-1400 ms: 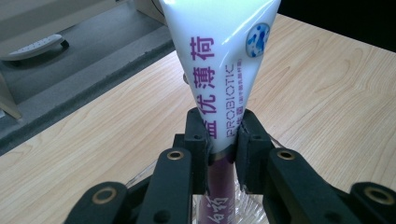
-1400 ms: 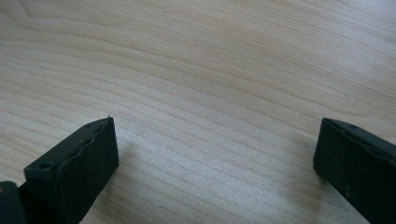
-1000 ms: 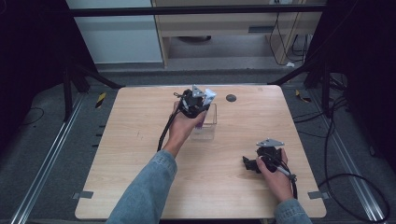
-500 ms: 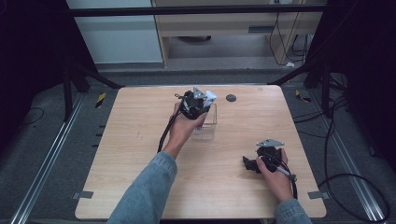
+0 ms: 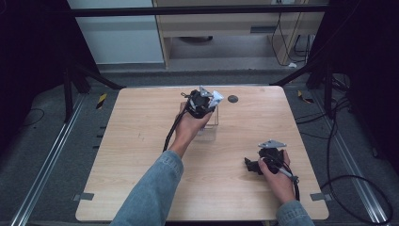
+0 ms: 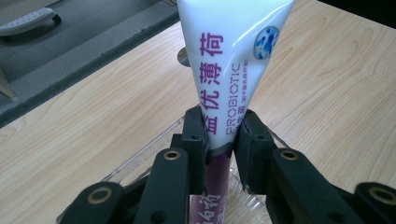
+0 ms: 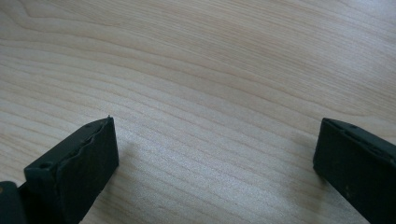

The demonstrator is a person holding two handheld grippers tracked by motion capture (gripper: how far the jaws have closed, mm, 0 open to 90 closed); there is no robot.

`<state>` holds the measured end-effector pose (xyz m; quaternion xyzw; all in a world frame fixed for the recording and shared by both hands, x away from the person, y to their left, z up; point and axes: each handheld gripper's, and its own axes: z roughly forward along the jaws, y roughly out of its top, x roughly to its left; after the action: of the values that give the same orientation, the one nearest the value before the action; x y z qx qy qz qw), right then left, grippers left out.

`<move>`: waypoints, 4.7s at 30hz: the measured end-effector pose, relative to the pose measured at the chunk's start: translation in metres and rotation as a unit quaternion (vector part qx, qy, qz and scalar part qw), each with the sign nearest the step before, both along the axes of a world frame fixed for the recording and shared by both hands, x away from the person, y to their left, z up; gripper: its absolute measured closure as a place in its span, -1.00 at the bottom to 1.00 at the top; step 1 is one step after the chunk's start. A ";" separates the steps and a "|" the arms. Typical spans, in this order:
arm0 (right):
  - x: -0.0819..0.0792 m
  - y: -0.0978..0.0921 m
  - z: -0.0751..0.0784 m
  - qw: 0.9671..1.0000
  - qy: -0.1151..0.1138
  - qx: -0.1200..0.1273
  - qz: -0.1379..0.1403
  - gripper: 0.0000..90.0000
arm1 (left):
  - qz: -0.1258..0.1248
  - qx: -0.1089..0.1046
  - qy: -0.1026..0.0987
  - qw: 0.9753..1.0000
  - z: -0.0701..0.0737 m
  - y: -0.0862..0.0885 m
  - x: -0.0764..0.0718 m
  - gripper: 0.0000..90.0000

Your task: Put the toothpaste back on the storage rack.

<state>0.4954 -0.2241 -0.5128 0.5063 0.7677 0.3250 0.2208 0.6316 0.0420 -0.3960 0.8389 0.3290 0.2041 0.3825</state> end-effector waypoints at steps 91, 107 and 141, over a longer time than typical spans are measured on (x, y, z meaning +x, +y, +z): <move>0.000 0.000 0.000 1.000 0.000 0.000 0.000 -0.99 | -0.043 -0.011 -0.038 0.998 0.023 0.020 -0.050 0.32; 0.000 0.000 0.000 1.000 0.000 0.000 0.000 -0.99 | -0.078 -0.003 -0.024 0.997 0.021 0.024 -0.081 -0.26; 0.000 0.000 0.000 1.000 -0.001 0.000 0.000 -0.99 | -0.032 -0.008 0.005 0.999 0.010 0.082 -0.116 -0.87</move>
<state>0.4955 -0.2241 -0.5129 0.5059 0.7676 0.3254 0.2211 0.5153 0.1242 -0.3857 0.8469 0.3052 0.1849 0.3942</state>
